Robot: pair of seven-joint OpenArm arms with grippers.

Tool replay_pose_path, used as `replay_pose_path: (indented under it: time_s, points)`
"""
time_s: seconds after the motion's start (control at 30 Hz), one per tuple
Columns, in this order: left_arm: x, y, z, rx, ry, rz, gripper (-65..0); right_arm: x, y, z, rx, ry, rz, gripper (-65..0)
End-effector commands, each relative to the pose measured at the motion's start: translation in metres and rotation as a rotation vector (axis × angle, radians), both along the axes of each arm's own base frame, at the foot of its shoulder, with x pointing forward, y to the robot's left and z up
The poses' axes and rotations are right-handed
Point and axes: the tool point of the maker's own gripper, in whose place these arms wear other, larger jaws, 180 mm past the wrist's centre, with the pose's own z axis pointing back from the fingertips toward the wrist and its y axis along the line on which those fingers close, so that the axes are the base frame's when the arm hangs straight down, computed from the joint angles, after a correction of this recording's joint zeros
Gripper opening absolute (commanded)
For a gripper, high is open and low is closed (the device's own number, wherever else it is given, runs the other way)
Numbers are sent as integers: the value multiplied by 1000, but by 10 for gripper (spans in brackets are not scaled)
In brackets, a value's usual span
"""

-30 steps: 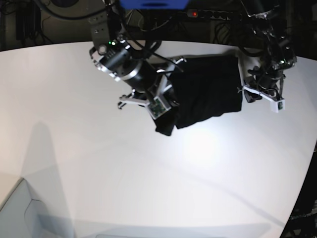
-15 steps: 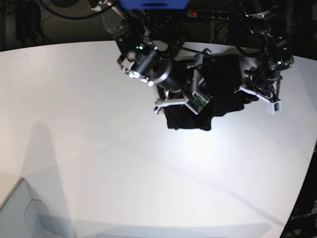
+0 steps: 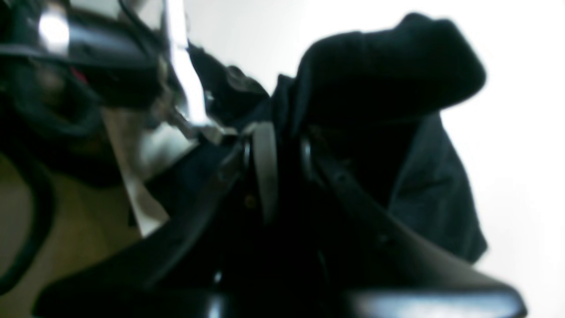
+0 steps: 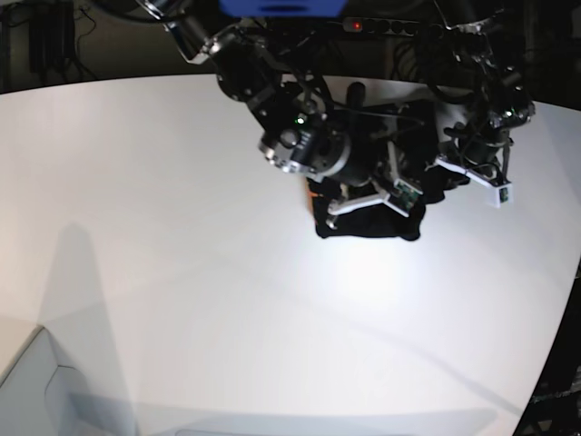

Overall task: Layout the t-shirt on the table in an organized manner, then fold the t-shirt properly
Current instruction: 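Lift the strip end with the right gripper and fold it over toward the left gripper, then press and adjust the folded bundle with both grippers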

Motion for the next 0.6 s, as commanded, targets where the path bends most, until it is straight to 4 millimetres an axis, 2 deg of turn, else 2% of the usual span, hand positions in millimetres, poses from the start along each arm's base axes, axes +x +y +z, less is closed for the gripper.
replay_pose_path:
  time_s: [0.0,0.07,0.3,0.43,0.57]
  points:
    - [5,2,7,13,-19,-8,-490,0,14,21,78,-32,27,-650]
    - [4,3,7,14,-18,-8,-490,-5,23,19,102,-7,56,-650]
    - [6,7,12,21,-32,-5,-489,1,33,16,167,50,79,-650]
    - [17,17,49,94,-120,-25,-489,6,34,18,168,40,80,-650]
    - [16,19,75,150,-174,-39,-489,11,32,22,169,27,75,-650]
